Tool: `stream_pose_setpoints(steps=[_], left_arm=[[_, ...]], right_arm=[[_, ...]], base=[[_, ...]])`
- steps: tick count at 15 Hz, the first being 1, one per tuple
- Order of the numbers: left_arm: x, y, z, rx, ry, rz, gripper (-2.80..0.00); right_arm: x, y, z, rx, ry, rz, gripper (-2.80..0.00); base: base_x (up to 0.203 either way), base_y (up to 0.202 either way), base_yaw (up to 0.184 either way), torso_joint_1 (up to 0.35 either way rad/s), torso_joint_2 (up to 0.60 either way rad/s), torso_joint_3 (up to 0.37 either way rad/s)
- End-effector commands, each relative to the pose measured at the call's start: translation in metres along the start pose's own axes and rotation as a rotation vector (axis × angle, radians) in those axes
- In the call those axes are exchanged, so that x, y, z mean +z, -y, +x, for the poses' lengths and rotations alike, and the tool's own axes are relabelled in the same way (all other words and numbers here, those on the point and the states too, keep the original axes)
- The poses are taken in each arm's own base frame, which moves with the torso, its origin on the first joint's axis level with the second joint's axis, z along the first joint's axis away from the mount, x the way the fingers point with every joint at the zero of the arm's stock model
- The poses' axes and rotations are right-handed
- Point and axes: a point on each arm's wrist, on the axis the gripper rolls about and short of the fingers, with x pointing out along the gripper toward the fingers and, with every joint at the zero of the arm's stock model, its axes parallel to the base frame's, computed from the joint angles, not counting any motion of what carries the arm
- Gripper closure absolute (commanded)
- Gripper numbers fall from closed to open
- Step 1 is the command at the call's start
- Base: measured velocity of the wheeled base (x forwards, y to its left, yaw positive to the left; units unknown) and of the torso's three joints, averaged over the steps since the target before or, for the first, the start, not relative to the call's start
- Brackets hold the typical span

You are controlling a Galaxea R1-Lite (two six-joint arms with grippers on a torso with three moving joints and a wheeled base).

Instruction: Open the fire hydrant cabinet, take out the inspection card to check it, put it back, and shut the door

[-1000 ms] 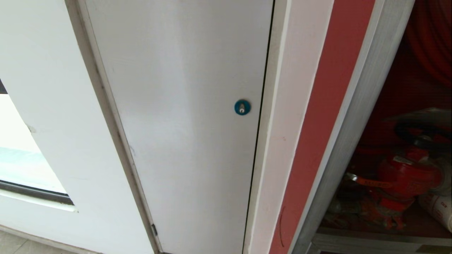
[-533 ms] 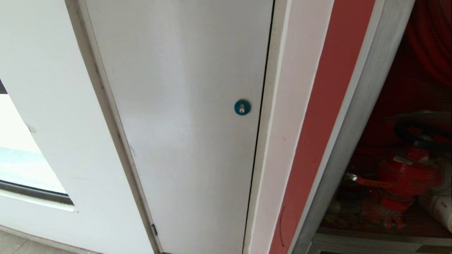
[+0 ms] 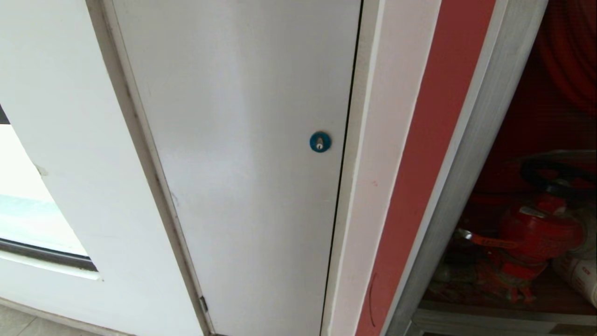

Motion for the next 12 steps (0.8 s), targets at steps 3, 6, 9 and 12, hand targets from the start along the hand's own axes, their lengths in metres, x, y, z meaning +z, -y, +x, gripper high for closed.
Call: stream_pose_setpoints(steps=[3, 6, 9, 12], left_arm=[[-0.0016, 0.0001, 0.0005, 0.0, -0.007, 0.0, 0.0], [-0.0016, 0.0001, 0.0005, 0.0, -0.007, 0.0, 0.0], [-0.0016, 0.0001, 0.0005, 0.0, -0.007, 0.0, 0.0], [-0.0016, 0.0001, 0.0005, 0.0, -0.007, 0.0, 0.0]], right_arm=[[0.006, -0.0012, 0.0018, 0.004, 0.019, 0.013, 0.0], [0.0079, 0.0009, 0.0032, -0.011, 0.006, 0.003, 0.0], [0.0091, -0.0022, 0.0038, -0.008, 0.006, 0.0, 0.0], [0.0106, -0.0063, 0.0001, -0.003, 0.005, -0.002, 0.0]], base=[[0.0, 0.0, 0.0, 0.0, 0.0, 0.0], [0.0, 0.0, 0.0, 0.0, 0.0, 0.0], [0.0, 0.0, 0.0, 0.0, 0.0, 0.0], [0.0, 0.0, 0.0, 0.0, 0.0, 0.0]])
